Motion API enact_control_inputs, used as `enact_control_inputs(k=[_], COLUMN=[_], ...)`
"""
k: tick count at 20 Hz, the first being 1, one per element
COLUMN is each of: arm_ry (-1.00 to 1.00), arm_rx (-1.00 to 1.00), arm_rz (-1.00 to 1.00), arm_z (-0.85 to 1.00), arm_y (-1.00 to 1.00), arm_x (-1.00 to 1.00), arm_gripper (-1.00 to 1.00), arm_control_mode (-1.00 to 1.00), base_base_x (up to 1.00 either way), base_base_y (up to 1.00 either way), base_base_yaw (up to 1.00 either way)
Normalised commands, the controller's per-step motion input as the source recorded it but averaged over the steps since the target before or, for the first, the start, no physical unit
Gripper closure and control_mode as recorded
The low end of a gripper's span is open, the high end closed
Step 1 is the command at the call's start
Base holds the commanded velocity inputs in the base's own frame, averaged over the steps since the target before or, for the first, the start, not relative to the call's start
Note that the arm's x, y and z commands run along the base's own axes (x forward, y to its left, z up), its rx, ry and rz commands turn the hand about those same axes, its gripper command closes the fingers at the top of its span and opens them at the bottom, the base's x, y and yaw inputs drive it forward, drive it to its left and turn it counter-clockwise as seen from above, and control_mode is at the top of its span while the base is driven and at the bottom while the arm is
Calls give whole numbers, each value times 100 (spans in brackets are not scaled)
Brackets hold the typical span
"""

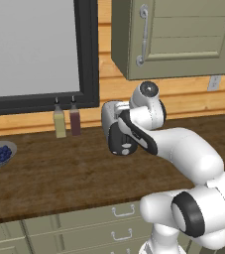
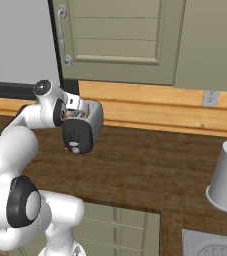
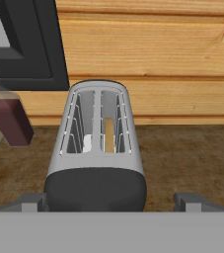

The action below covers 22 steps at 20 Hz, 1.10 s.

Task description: Start the toaster. Once the lever pops up, take the bread to the plate on the dining counter.

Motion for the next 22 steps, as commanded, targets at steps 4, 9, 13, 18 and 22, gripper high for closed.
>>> enact_control_inputs(k=[4, 9, 13, 18, 22], arm_ry=[0, 0, 0, 0, 0], arm_rx=[0, 0, 0, 0, 0], arm_rz=[0, 0, 0, 0, 0], arm_z=[0, 0, 0, 0, 0], arm_y=[0, 0, 0, 0, 0], arm_x=[0, 0, 0, 0, 0], arm_gripper=[-100, -100, -100, -100, -100], arm_control_mode=[-100, -100, -100, -100, -100], base_base_x=[0, 0, 0, 0, 0], base_base_y=[0, 0, 0, 0, 0], base_base_yaw=[0, 0, 0, 0, 0])
